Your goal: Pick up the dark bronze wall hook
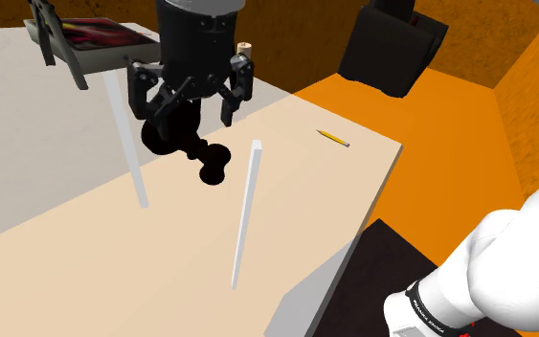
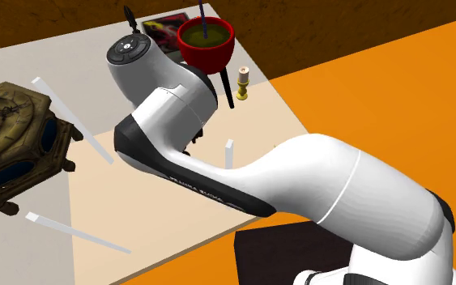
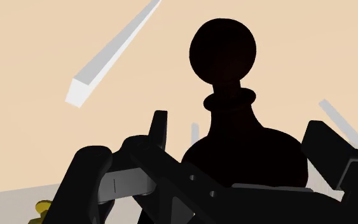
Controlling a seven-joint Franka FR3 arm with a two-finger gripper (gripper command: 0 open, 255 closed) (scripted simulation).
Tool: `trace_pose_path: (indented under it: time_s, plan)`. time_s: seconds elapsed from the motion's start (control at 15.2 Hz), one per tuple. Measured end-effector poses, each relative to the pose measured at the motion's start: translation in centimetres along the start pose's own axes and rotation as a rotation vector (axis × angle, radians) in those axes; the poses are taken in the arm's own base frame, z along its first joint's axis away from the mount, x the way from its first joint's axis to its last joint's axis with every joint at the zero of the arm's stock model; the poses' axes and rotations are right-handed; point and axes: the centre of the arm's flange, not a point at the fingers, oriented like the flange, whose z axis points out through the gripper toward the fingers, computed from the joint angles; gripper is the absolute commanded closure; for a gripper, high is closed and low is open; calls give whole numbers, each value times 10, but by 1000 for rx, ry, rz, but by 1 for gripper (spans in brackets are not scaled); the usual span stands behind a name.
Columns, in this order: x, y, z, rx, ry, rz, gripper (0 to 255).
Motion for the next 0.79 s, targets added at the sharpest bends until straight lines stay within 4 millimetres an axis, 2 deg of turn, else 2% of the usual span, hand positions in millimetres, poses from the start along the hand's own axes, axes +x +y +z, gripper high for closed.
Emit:
trace_pose_path:
  time_s: [0.4,0.46,0.79]
  plan:
    - [-4,-2,30,0,0,1,0]
    - [-4,-2,32,0,0,1,255]
    - [-4,-3,33,1,1,0,255]
